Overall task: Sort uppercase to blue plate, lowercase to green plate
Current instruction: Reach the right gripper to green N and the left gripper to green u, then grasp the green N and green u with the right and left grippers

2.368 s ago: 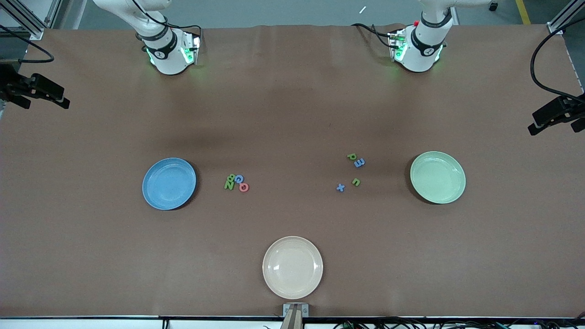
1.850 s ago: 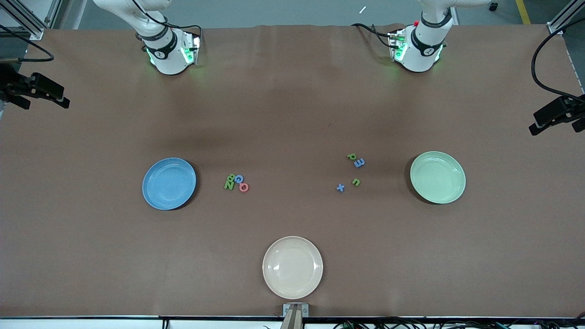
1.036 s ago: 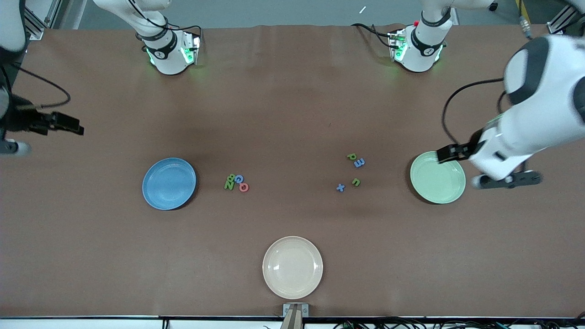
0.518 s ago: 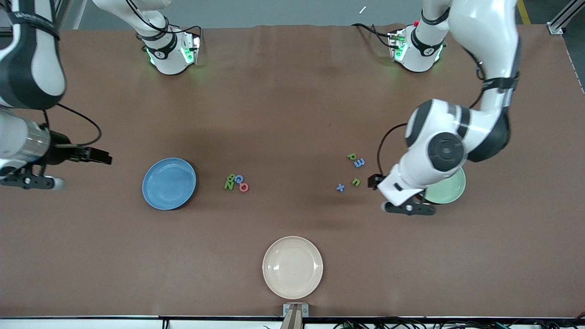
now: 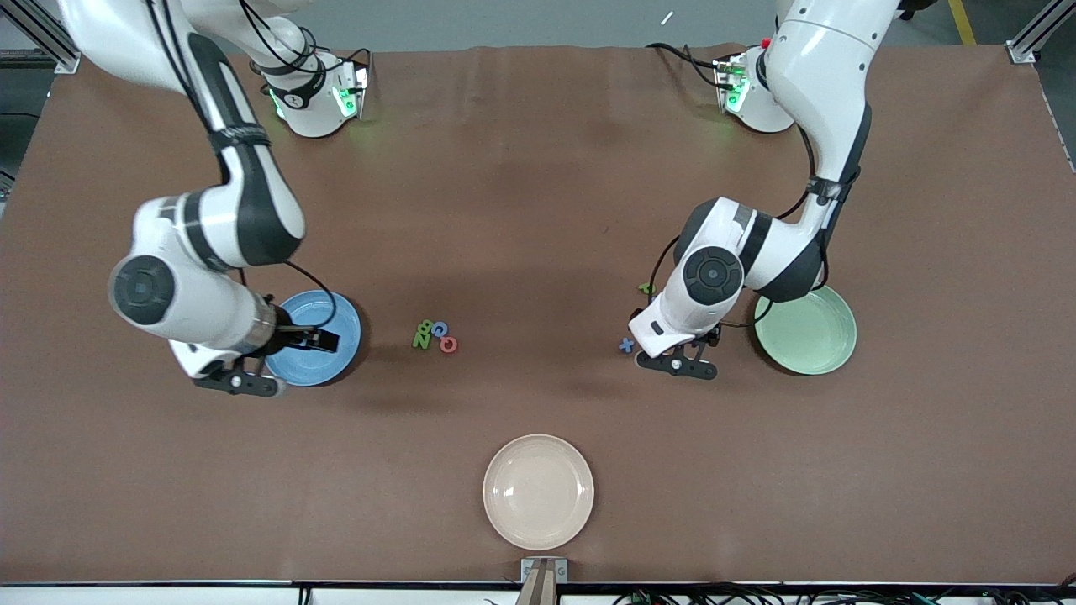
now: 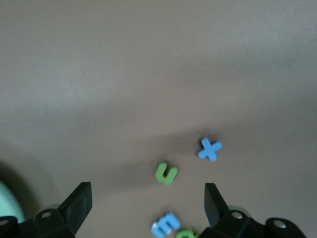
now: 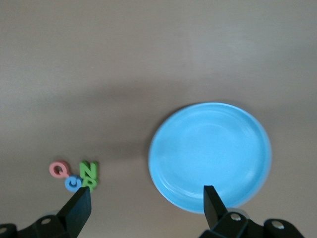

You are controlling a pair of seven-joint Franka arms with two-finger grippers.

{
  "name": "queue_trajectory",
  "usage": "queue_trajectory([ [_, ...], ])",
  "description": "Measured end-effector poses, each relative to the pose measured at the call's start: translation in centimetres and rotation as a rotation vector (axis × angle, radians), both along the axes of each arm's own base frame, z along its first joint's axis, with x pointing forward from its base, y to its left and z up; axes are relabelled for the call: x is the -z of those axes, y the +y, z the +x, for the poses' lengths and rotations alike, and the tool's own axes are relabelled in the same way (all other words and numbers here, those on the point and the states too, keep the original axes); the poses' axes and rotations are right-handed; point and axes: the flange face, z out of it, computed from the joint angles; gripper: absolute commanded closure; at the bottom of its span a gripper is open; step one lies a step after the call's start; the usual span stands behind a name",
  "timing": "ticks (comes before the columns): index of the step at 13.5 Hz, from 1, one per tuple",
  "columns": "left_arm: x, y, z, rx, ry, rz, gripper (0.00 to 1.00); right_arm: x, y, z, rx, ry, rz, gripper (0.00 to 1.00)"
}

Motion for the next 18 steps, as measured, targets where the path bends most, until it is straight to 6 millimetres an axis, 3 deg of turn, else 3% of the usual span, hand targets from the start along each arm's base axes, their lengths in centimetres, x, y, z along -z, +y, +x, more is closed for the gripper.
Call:
queue_trajectory([
  [1,1.1,0.3,-0.5,0.000,-0.014,-0.008,0.00,1.5,1.5,-0.1,0.006,-0.006,-0.004,0.01],
  [5,4.2,1.2,-2.1,0.004,-0.065,-0.038,0.01,5.8,6.1,-0.6,-0.009,-0.030,-0.010,0.20],
  [9,5.4,1.5,-2.6,0.015,-0.067,-0.040,0.07,9.8,8.5,-1.0,-0.006,-0.048,-0.015,0.26],
  [12,6.6,1.2,-3.3,0.023,-0.046,-0.033,0.18,12.0,10.9,-1.8,-0.002,-0.069,-0.014,0.26],
  [15,7.3,0.7,-3.9,0.033,-0.032,-0.034,0.34,13.9,11.9,-2.9,-0.008,-0.081,-0.015,0.26],
  [18,7.3,0.8,-3.8,0.032,-0.033,-0.035,0.44,15.2,11.4,-3.7,-0.005,-0.077,-0.021,0.34],
])
